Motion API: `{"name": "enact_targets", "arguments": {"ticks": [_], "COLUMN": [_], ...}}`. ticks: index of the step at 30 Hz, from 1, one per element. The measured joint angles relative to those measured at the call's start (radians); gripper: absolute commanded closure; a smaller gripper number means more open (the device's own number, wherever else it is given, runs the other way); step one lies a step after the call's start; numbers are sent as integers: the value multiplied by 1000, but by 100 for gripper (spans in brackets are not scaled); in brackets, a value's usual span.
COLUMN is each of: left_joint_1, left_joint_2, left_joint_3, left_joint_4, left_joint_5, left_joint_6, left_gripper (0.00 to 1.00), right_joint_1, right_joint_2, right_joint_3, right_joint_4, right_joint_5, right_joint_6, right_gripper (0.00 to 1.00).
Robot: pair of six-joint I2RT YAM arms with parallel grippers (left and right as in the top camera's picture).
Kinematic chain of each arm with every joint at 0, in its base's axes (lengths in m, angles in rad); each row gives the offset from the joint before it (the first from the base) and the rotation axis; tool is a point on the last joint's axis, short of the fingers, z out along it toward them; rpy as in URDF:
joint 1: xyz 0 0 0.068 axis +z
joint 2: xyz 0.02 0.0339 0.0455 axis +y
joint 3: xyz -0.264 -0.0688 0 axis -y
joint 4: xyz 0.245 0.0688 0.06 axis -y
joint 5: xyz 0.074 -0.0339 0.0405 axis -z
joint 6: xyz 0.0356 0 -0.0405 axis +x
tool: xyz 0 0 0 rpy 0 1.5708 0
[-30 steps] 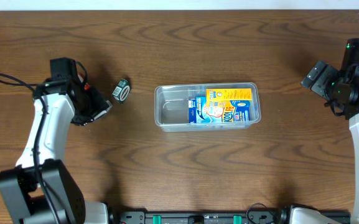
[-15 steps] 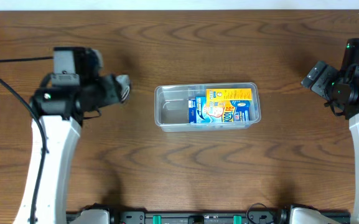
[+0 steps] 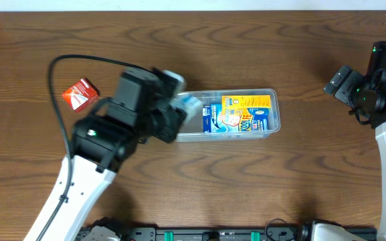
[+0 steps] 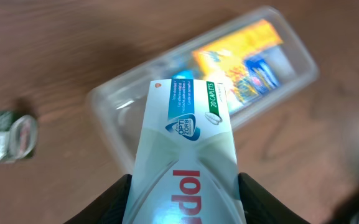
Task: Pack container
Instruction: 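Carry the Panadol box right over the container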
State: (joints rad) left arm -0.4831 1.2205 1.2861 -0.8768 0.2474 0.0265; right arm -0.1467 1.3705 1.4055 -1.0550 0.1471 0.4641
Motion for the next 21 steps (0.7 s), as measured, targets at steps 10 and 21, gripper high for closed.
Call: {"name": "enact_targets", "arguments": {"ticks": [10, 21], "left_joint_1": [-205, -254], "left_joint_2": [80, 266], "left_joint_3": [0, 0], "left_joint_4": [101, 278], "left_joint_5": [6, 88], "left_joint_6": [86, 104], "left_gripper": [50, 50], "right_joint_1": [0, 0], "right_joint_2": [0, 0], "right_joint_3": [0, 0], "right_joint_4": [0, 0], "right_joint_5": [0, 0], "right_joint_6": [0, 0], "right_gripper": [1, 1]}}
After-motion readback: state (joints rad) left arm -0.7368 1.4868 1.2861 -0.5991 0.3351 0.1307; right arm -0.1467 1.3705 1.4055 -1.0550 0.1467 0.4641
